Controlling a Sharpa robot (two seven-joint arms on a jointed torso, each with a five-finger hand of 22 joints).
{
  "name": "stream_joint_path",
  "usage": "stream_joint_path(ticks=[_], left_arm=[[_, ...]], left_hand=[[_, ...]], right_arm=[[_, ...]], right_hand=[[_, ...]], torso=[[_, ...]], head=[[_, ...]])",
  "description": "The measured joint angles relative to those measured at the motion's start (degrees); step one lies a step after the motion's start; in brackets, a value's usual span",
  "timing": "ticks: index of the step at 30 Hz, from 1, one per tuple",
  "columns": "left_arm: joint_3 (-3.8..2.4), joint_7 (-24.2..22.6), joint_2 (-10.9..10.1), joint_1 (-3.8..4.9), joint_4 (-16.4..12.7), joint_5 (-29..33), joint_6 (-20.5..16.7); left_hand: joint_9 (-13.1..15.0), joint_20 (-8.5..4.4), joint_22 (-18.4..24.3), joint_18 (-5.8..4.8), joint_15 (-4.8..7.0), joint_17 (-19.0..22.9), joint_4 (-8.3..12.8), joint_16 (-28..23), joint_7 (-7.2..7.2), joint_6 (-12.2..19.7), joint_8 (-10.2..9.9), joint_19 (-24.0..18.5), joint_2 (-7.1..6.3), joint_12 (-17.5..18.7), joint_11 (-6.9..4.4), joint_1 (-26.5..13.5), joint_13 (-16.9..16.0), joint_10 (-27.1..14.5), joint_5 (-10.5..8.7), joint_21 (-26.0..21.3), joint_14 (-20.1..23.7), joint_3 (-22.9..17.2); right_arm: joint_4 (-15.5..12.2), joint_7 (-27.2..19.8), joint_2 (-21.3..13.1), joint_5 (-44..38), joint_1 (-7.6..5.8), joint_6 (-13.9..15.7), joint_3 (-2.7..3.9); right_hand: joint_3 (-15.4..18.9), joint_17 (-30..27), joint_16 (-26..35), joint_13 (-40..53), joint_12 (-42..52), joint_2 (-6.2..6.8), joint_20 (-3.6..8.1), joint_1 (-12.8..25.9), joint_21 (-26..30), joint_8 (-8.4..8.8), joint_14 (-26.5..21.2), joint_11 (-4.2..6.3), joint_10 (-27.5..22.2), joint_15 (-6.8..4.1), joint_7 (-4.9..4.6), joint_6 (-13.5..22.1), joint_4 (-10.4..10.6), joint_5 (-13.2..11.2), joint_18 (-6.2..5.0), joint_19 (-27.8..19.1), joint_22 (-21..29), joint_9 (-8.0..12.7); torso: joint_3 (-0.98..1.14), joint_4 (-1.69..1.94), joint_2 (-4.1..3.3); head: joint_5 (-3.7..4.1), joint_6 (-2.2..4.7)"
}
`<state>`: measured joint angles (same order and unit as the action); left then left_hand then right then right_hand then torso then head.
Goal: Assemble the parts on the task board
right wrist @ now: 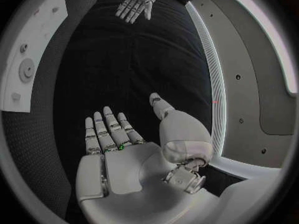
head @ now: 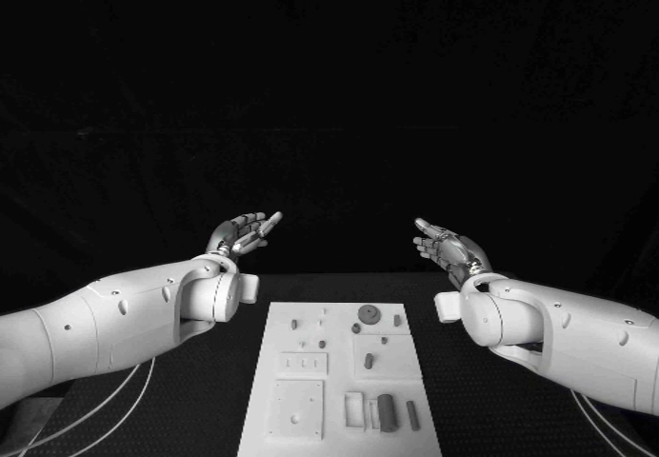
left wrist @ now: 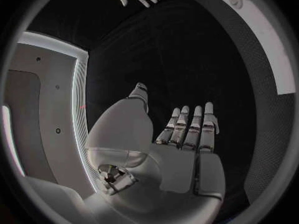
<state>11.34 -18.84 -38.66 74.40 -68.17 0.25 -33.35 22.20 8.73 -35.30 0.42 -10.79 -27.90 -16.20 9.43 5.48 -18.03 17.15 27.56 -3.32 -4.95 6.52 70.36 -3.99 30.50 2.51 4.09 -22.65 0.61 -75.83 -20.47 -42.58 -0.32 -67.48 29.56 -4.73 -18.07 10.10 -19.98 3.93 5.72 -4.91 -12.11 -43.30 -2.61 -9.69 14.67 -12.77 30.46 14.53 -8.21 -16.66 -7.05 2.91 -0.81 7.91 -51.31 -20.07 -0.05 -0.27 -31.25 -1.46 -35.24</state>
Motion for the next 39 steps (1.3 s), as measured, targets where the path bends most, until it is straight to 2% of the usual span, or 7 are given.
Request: stream_joint_path(ticks=[5,14,18,27,31,33,39], left_arm=[[1.94,3.95,1.23,2.81,4.43,0.0,4.53],[2.4,6.97,1.55,3.37,5.52,0.0,7.98],[2.38,7.84,1.05,2.62,4.73,-0.79,10.95],[2.39,9.5,-1.04,2.44,1.88,-3.94,16.81],[2.42,9.72,-2.22,2.41,-0.74,-5.59,18.33],[2.42,9.71,-2.29,2.41,-1.43,-6.24,18.76],[2.4,9.69,-2.45,2.45,-3.68,-7.45,19.06]], left_hand=[[1.01,0.04,-1.14,0.01,-0.36,-1.99,-0.39,1.19,0.56,-1.02,0.85,0.75,0.02,-0.42,0.44,1.7,-0.24,1.36,0.15,0.38,-2.09,0.0],[3.67,-1.8,-2.09,0.01,-1.35,-3.72,-0.42,5.58,3.41,-8.62,4.99,6.02,1.6,-4.53,3.57,5.19,-1.66,9.38,1.52,2.58,-10.32,0.35],[3.48,-3.2,-1.84,0.53,-0.07,-4.18,-0.57,8.34,3.97,-14.36,6.09,11.21,2.16,-7.26,4.25,8.36,-2.67,16.74,3.88,3.68,-17.74,0.98],[1.87,-5.67,-0.08,1.83,2.98,-6.45,-0.52,12.05,5.24,-22.35,6.31,20.23,3.3,-9.45,2.58,18.68,-4.57,26.22,6.53,4.62,-28.8,-1.85],[1.2,-6.29,0.87,1.81,3.41,-7.35,-0.49,12.08,5.55,-23.02,5.21,21.6,2.58,-9.07,2.31,18.74,-5.09,26.97,4.96,4.17,-29.38,-3.13],[0.74,-6.28,1.23,1.82,3.2,-7.56,-0.48,11.49,5.08,-21.67,4.19,21.61,0.02,-8.08,2.79,15.43,-5.08,26.37,1.19,3.67,-29.55,-1.58],[0.2,-6.91,1.55,1.77,3.41,-8.33,-0.5,11.08,3.92,-19.74,3.26,22.7,-2.03,-6.29,3.1,13.92,-4.54,24.05,0.54,3.28,-29.99,0.59]], right_arm=[[4.97,4.65,0.68,-0.69,-2.59,-8.5,-1.39],[8.53,9.87,1.24,-1.69,-4.36,-18.11,-2.44],[14.29,10.95,3.54,-12.82,-3.2,-18.39,-2.45],[15.75,12.42,4.39,-30.75,-2.48,-17.75,-2.5],[15.39,12.99,4.21,-36.2,-2.49,-16.95,-2.49],[14.81,13.14,3.68,-38.78,-2.49,-16.4,-2.48],[13.93,13.14,3.33,-46.92,-2.6,-14.79,-2.43]], right_hand=[[-0.64,1.3,-2.39,0.14,0.9,-0.12,-0.59,-3.32,-0.41,-1.99,2.45,-0.04,1.75,0.21,-0.17,-2.75,-2.25,0.0,-0.01,1.08,-4.03,-2.25],[-2.36,3.44,-6.25,0.61,3.33,1.63,0.19,-7.89,-2.18,-5.81,9.59,-0.21,6.84,0.67,-0.64,-8.81,-6.64,0.2,-1.38,9.02,-17.79,-5.11],[-3.44,4.04,-7.48,0.78,4.71,2.98,0.57,-10.01,-2.59,-7.47,13.76,-0.28,10.58,0.42,-0.9,-12.18,-8.03,0.2,-2.7,13.72,-20.63,-5.73],[-5.29,4.38,-7.86,0.45,5.54,4.61,0.87,-14.03,-2.15,-8.99,21.95,0.4,17.85,-1.47,-1.75,-18.53,-9.25,0.2,-6.26,22.85,-21.24,-6.03],[-6.91,4.72,-8.2,0.38,5.82,5.24,0.94,-15.26,-2.15,-9.6,25.42,1.01,20.69,-2.46,-2.12,-21.02,-9.37,0.2,-7.22,26.16,-21.3,-6.09],[-7.51,5.07,-8.37,0.38,6.06,5.75,0.96,-15.77,-2.15,-9.65,27.22,1.35,22.24,-3.04,-2.33,-22.23,-9.56,0.2,-7.63,27.78,-21.53,-6.21],[-8.59,7.29,-9.59,0.59,6.13,6.99,1.21,-19.0,-2.49,-9.94,33.0,2.32,25.68,-5.13,-2.69,-24.79,-9.61,0.2,-9.58,33.31,-22.49,-6.55]], torso=[[0.0,-0.01,-0.01],[0.0,-0.01,0.0],[-0.03,-0.02,0.02],[-0.15,-0.15,0.18],[-0.12,-0.17,0.09],[-0.1,-0.12,-0.03],[0.15,0.28,-0.69]], head=[[-0.01,-0.01],[-0.01,-0.01],[0.07,-0.95],[0.27,-1.14],[0.59,-1.08],[0.81,-1.08],[1.54,-1.19]])
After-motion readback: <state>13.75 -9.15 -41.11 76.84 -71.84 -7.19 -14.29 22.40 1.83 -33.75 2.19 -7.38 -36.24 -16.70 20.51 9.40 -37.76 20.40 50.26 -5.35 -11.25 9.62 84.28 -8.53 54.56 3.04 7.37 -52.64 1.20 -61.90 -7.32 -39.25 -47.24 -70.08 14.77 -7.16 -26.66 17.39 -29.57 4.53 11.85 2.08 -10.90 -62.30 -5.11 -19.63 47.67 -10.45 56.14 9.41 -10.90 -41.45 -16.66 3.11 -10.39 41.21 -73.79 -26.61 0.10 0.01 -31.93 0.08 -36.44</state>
